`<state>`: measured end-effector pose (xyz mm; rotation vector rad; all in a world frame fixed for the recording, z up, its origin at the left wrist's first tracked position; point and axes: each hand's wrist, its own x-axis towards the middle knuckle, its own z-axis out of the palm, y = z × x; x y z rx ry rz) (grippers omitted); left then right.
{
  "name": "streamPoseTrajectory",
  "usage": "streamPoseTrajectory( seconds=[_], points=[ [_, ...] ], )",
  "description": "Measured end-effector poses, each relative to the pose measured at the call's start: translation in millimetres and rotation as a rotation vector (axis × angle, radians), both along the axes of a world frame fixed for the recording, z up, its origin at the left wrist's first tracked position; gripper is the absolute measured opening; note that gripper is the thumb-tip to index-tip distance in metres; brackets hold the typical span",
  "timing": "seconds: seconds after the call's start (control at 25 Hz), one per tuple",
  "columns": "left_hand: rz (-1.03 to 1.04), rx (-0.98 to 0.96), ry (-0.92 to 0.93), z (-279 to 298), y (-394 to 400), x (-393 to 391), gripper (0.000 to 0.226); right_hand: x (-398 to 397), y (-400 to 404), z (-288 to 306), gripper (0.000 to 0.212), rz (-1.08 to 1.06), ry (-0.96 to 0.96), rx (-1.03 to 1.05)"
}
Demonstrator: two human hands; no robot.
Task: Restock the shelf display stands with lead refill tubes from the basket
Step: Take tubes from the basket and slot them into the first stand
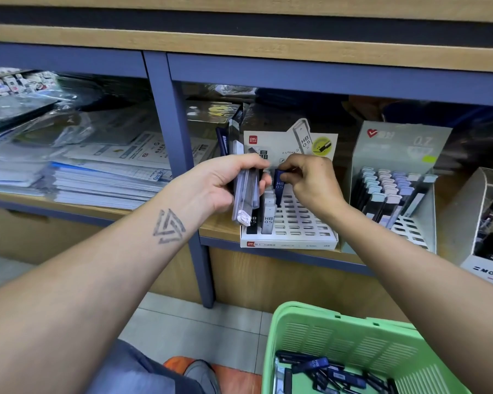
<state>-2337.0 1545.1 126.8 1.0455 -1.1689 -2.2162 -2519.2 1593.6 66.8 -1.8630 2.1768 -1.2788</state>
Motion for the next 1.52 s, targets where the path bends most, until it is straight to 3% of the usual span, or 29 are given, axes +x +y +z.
streamPoseTrajectory(
  seconds=[0.32,0.56,0.68,0.76,0.8,0.88,0.92,0.96,1.04,1.16,1.32,1.52],
  points=[
    [0.012,0.002,-0.017,-1.1,-2.0,0.4,0.006,-6.3,0.8,-1.1,0.021,-0.017,-0.017,0.08],
    [0.03,0.026,0.013,-1.9,-2.4,-2.0,0.006,-0.5,5.5,-11.3,0.033,0.0,0.241,0.056],
    [0.04,0.033,0.029,-3.3,-2.7,-3.3,0.009,-1.8,8.5,-9.2,0.037,-0.023,0.263,0.107],
    [0.059,0.046,0.053,-3.8,-2.9,-5.1,0.009,1.8,11.8,-1.0,0.035,-0.046,0.11,0.069],
    [0.07,0.05,0.066,-3.9,-3.3,-6.5,0.008,5.3,15.4,6.9,0.03,-0.034,-0.103,0.058],
    [0.091,0.044,0.078,-3.5,-3.4,-9.2,0.006,15.9,26.7,23.6,0.017,0.153,-0.71,0.136],
    [0.095,0.045,0.084,-2.7,-2.1,-11.0,0.006,21.1,33.8,30.2,0.016,0.269,-0.914,0.204],
    [0.101,0.048,0.092,-2.1,-1.8,-13.4,0.006,24.5,40.1,34.4,0.021,0.348,-0.973,0.263],
    [0.126,0.047,0.104,-2.3,-1.5,-18.3,0.011,29.1,46.4,40.0,0.035,0.394,-0.889,0.324],
    [0.187,0.007,0.117,-3.8,-1.3,-26.6,0.036,32.8,49.8,46.1,0.05,0.322,-0.739,0.36],
    [0.304,-0.059,0.117,-5.8,-1.7,-34.7,0.042,25.6,53.0,53.5,0.042,0.293,-0.796,0.352],
    [0.286,-0.021,0.144,-2.9,-2.2,-40.9,0.024,-4.6,56.4,59.3,0.021,0.165,-0.949,0.0]
  ],
)
